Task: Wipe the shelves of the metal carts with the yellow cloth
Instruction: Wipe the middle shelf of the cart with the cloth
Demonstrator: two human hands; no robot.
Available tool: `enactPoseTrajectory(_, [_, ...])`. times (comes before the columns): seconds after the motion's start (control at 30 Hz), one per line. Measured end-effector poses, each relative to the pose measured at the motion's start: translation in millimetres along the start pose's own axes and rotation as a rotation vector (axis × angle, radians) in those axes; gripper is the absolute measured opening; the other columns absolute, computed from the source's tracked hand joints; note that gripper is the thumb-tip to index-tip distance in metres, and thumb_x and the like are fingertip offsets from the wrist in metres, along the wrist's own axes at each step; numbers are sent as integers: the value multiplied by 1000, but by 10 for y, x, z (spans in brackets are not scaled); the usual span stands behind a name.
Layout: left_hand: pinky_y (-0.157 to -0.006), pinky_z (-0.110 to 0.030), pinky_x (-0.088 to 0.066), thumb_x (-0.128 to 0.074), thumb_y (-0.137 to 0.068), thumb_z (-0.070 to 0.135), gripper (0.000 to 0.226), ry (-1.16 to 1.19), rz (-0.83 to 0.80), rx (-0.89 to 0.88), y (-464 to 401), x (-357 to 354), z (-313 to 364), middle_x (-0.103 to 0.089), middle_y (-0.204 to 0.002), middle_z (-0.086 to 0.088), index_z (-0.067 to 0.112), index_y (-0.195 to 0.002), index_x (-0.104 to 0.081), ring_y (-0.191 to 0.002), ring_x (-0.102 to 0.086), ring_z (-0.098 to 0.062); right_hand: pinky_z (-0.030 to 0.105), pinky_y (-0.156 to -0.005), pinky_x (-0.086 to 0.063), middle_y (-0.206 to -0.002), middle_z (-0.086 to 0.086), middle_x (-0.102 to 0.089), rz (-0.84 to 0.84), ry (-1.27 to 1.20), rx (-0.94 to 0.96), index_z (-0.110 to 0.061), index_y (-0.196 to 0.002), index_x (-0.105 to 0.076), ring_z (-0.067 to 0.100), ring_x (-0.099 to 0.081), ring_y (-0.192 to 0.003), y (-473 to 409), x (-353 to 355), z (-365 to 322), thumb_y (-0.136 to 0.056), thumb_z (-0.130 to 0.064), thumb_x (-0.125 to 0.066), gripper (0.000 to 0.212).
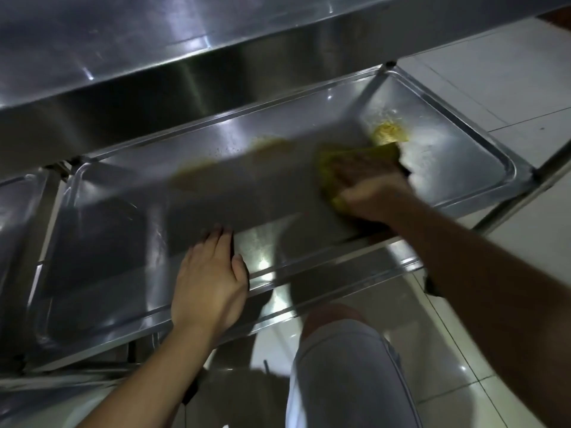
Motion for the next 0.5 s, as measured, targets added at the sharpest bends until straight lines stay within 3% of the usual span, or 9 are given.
enactPoseTrajectory(0.1, [-122, -41, -31, -33, -99, 37, 60, 22, 16, -2, 6, 19, 4, -45, -159, -8, 13, -153, -45, -147, -39, -25, 45, -124, -19, -167, -11, -32, -150, -69, 215, -39, -158, -36, 23, -28, -155, -154, -100, -974, -98, -58, -12, 67])
enactPoseTrajectory(0.2, [-122, -40, -31, -35, -99, 37, 60, 37, 17, -7, 8, 21, -16, -47, -158, -9, 13, -152, -47, -145, -40, -25, 44, -126, -13, -169, -13, -25, -166, -50, 332, -39, -161, -30, 19, -20, -158, -233, -92, -1127, -100, -59, -7, 68])
enactPoseTrajectory(0.3, [-123, -39, -29, -33, -100, 38, 60, 32, 13, -16, 14, 11, -28, -46, -159, -8, 14, -153, -45, -147, -39, -25, 40, -126, -4, -169, -18, -21, -191, -55, 233, -43, -161, -23, 12, -18, -157, -379, -80, -522, -105, -63, -14, 60])
enactPoseTrajectory(0.4, [-124, -41, -30, -32, -100, 38, 60, 30, 15, -20, 9, 7, -39, -45, -159, -8, 13, -153, -44, -147, -39, -26, 49, -127, -16, -164, -9, -39, -59, -14, 4, -39, -159, -36, 21, -35, -151, -471, -6, 365, -97, -78, -8, 78])
enactPoseTrajectory(0.5, [-124, -42, -30, -31, -100, 38, 60, 26, 16, -25, 2, -7, -39, -44, -160, -8, 13, -154, -43, -148, -38, -25, 50, -125, -21, -164, 2, -39, -82, -15, -256, -32, -159, -37, 30, -36, -150, -349, 114, 1324, -104, -69, -17, 69])
Point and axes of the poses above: each hand's wrist, its own y-axis away from the middle knuckle, its own x-axis out of the back of the hand, z = x × y, the point moved 3 cm from there along -y, towards the middle knuckle
